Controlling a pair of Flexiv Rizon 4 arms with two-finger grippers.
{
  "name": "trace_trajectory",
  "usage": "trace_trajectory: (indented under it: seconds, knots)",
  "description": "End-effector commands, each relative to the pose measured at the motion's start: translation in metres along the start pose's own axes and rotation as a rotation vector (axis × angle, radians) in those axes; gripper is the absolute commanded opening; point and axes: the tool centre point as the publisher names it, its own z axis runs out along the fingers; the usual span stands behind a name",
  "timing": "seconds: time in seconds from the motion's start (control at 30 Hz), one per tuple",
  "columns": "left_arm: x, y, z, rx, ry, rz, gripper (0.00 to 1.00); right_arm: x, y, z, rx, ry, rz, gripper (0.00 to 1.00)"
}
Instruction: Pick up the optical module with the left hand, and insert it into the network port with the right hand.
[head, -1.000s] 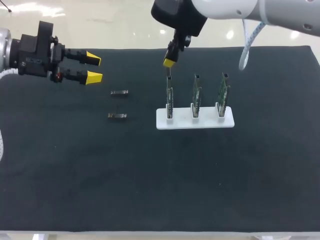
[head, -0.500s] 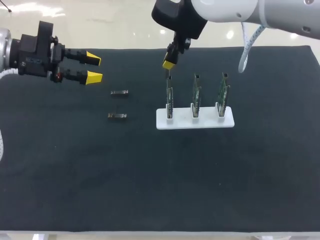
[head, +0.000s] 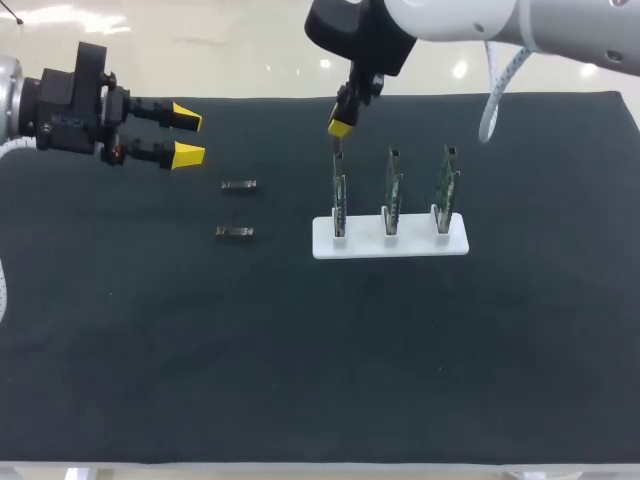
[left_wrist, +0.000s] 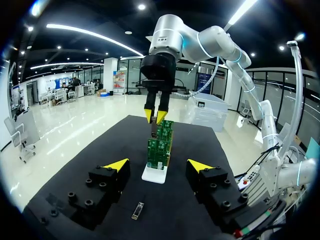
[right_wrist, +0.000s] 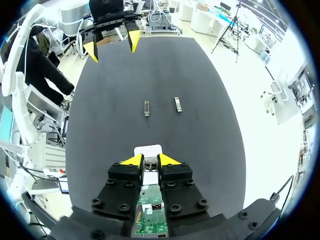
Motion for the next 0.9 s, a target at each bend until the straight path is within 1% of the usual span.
trace_trajectory:
  seconds: [0.03,0.53,0.9]
  knots:
    - [-0.0002,0.001,0.0009,0.0,0.003,0.0,1.0,-0.0003,-0.0013,0.0006,-0.003,0.0,0.001,0.0]
    - [-0.0002,0.001,0.0009,0.0,0.003,0.0,1.0,0.0015,-0.004,0.0078,-0.025,0.013,0.008,0.0]
    - [-0.0002,0.001,0.0009,0.0,0.003,0.0,1.0,0.0008,-0.0044,0.0007,-0.014,0.028,0.005,0.0]
